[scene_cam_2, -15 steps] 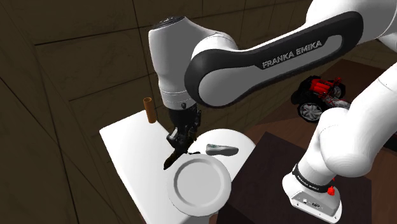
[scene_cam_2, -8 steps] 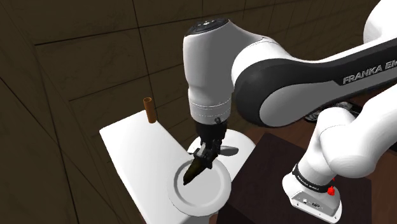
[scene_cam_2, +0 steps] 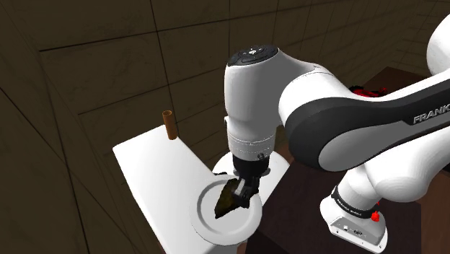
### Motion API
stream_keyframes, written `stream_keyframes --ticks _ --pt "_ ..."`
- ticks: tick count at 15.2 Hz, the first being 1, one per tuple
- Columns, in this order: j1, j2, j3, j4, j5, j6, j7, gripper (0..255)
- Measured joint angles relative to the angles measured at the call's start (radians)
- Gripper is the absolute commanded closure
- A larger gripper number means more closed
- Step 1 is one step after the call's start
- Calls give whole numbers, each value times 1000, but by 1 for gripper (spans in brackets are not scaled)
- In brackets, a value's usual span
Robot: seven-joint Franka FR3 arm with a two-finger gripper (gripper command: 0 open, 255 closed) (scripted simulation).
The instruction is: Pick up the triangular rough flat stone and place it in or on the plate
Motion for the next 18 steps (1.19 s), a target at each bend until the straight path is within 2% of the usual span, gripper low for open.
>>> stream_keyframes --ticks 2,5,8,14,15,18 --pt "-9 12 15 -16 49 27 -1 255" --pt "-29 30 34 -48 3 73 -8 255" --pt "-32 46 47 -77 -3 116 -6 255" --pt "-33 50 48 -85 -4 128 -8 255" --pt "-33 50 48 -85 -4 128 -8 0" --pt "-33 50 48 -85 -4 128 -8 0"
